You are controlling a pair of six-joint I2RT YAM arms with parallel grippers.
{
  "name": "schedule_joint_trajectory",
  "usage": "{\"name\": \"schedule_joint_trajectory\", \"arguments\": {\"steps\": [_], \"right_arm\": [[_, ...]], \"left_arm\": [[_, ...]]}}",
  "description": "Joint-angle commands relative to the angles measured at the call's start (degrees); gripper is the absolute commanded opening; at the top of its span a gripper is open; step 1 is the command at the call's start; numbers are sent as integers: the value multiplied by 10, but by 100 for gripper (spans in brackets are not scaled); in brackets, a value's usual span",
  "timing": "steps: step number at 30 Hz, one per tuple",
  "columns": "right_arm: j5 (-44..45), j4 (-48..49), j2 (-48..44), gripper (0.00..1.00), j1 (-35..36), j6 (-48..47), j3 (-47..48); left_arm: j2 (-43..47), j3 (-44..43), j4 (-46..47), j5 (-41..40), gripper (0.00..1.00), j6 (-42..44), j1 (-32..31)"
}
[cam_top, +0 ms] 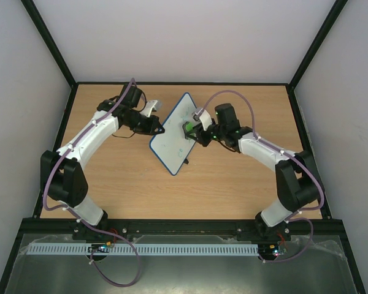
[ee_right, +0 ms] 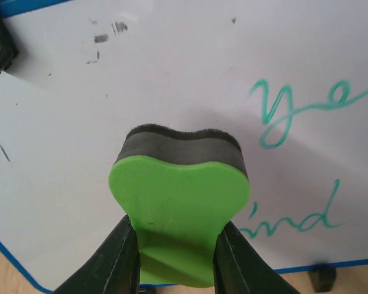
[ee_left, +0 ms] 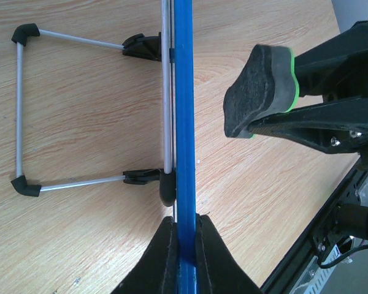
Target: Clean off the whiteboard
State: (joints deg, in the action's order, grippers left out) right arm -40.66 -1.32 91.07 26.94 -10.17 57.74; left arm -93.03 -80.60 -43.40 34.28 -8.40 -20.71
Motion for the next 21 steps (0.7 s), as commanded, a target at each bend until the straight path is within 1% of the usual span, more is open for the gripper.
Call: {"name": "schedule_joint_trajectory", "arguments": {"steps": [1, 5, 9, 12, 17, 19, 21], "right_arm": [[33, 6, 8, 6, -3, -58, 32], [27, -2, 66, 4, -3, -61, 117], [23, 8, 110, 2, -3, -53, 145], [23, 14, 129, 2, -3, -57, 122], [21, 23, 134, 2, -3, -70, 65], [17, 26, 131, 2, -3, -65, 66], [13, 21, 131, 2, -3, -61, 91]], "left_arm": [[-20, 26, -38, 19, 3, 1, -19], [-20, 27, -38, 21, 3, 0, -19], [-24, 23, -40, 22, 3, 1, -19], [-29, 15, -44, 22, 3, 1, -19], [-35, 7, -47, 25, 3, 4, -19], [-35, 8, -48, 25, 3, 6, -20], [-34, 10, -47, 26, 3, 7, -20]]}}
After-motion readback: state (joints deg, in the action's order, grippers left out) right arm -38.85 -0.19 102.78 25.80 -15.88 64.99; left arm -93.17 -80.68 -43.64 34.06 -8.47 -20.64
